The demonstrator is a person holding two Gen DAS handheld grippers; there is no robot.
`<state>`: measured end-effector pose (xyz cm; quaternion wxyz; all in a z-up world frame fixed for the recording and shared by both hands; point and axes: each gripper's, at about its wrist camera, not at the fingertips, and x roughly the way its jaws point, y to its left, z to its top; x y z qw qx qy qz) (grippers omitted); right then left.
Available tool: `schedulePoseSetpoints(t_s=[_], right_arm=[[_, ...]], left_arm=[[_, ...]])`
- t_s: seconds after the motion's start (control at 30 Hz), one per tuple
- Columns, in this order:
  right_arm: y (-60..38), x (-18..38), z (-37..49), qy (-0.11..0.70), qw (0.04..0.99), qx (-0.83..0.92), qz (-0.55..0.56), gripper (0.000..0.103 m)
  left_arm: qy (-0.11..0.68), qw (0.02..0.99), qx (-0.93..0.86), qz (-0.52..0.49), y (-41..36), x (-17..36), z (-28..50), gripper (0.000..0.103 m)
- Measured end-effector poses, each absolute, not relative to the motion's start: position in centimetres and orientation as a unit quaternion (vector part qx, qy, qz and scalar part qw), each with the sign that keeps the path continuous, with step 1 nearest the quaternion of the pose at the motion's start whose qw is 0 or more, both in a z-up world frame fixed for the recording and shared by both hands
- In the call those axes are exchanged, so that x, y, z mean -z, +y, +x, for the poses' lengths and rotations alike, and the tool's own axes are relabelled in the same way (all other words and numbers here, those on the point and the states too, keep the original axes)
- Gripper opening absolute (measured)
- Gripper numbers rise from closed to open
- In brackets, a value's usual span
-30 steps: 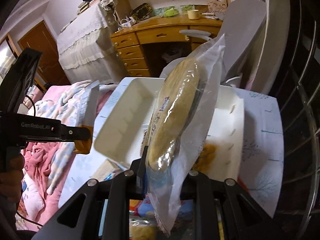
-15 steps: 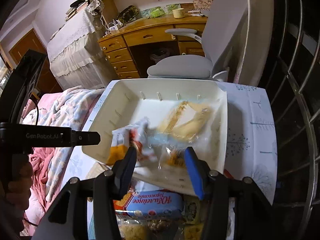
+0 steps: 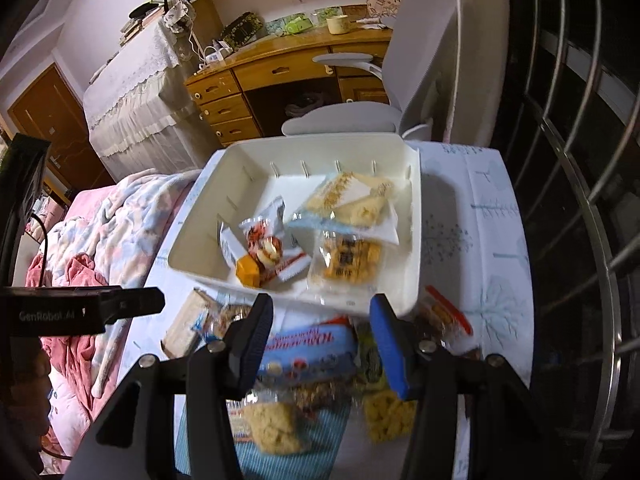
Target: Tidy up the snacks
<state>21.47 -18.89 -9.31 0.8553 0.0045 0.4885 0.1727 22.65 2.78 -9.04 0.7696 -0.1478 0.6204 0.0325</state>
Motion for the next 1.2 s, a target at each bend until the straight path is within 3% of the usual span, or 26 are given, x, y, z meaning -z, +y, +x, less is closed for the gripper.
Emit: schedulePoseSetpoints(t_s=[0.13,0.87,1.0,1.2], right_arm=[[-19.6,9.4,19.7,0.498,0.853,-0.158,0.002,0.060],[-20.5,13.1,8.9,0.538,0.838,-0.045,0.081,0.061],[-19.3,13.8,7.6,0.533,0.842,-0.032,0.083,0.072],[-16.8,15.5,6.0,0.522,0.850,-0.041,0.052,0.072]], left_arm=[[0.628,0.767,-0.018,-0.133,1.9,9.4,20.6,0.075],[0.635,0.756,0.146,0.061,-1.4,12.5,15.4,0.079],[0.629,0.748,0.186,0.100,-1.4,13.6,14.8,0.080],[0.619,0.734,0.239,0.144,-1.3,16.0,14.2,0.083]])
